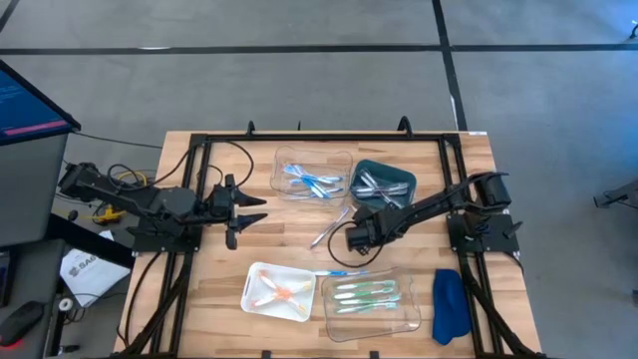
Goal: Pick & Place Toothbrushes
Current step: Put the orange toothbrush into the white bin
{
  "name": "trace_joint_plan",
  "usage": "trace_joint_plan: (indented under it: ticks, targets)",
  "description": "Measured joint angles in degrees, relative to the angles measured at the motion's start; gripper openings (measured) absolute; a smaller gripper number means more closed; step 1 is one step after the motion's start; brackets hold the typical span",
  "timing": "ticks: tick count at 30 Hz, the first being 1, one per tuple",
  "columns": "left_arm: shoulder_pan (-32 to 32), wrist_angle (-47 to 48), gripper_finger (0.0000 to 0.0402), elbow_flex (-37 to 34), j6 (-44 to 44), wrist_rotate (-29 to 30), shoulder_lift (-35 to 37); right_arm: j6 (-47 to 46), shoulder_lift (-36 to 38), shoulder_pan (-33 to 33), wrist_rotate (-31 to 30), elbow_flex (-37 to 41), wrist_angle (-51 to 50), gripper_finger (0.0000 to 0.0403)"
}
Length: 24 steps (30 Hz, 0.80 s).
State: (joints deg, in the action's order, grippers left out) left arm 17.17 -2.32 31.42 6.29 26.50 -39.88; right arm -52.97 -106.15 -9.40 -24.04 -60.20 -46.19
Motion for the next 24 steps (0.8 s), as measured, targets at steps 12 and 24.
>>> trace_joint_plan:
  ticks: [12, 24]
  targets:
    - [-0.1, -1.2, 0.0153, 0.0, -0.2, 0.0, -1.1, 0.0, 0.0, 0.5, 4.2, 0.0, 2.3, 0.0043]
    - [-0.1, -1.2, 0.0153, 0.0, -0.2, 0.0, -1.1, 0.4, 0.4, -0.8, 4.5, 0.1, 0.2, 0.0012]
